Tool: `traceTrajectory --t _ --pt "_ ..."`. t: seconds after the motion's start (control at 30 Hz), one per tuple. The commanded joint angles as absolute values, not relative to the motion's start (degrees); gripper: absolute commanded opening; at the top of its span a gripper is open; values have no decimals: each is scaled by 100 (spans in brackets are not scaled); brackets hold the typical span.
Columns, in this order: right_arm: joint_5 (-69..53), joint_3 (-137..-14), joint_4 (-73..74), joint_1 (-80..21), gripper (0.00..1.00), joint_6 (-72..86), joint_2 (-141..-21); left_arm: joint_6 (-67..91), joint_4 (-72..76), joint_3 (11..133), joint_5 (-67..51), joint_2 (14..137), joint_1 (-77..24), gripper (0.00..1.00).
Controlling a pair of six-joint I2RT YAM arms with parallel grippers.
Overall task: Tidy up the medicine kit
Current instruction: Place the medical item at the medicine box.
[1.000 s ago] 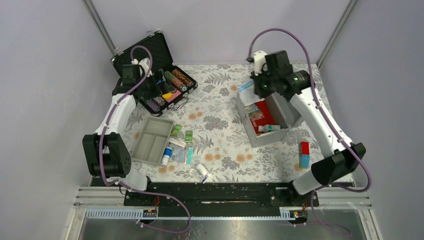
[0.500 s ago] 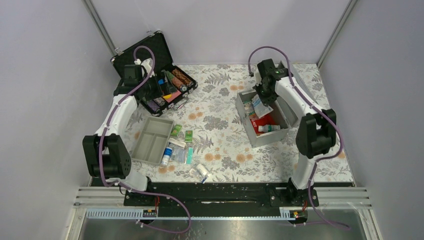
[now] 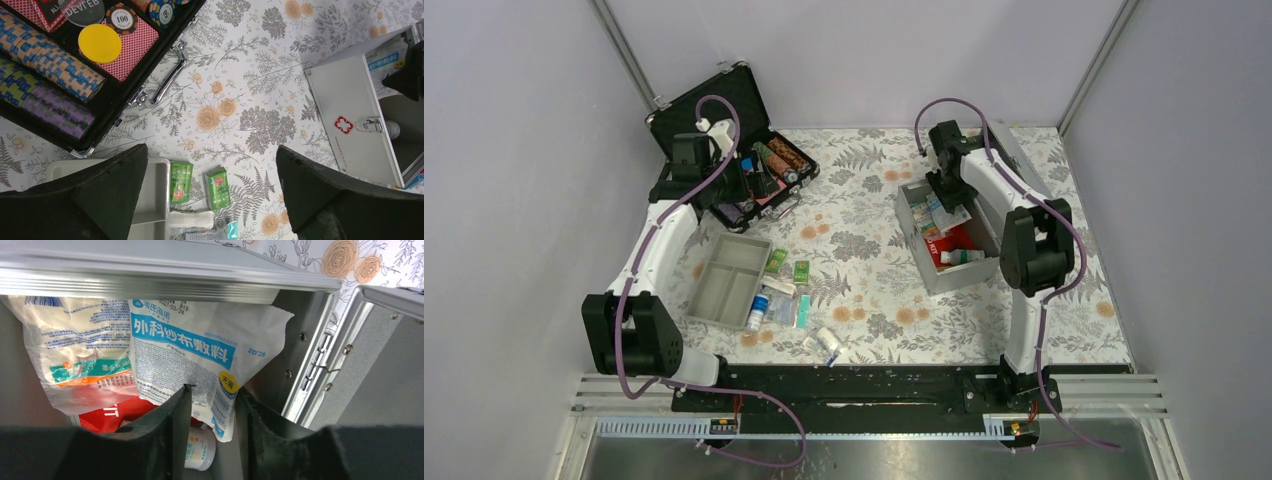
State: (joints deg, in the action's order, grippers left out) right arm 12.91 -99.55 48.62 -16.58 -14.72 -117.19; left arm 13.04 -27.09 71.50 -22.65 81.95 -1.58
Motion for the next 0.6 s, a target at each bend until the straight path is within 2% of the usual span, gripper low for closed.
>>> traceTrajectory --t 0.0,0.3,0.5,0.57 --pt "1467 -10103 4909 -1626 47 -1456 -11470 1153 -2625 7092 -2129 7996 -151 99" --pt "1163 -10155 5030 -1675 64 -1332 -10780 969 -2779 7159 -1645 8166 -145 99" --pt "1024 -10042 5057 -1727 63 -1268 -10470 777 -3251 7178 -1425 8264 -141 99" --pt "930 -10012 5037 -1723 59 -1274 -10516 764 -3337 7052 -1405 8209 -146 99"
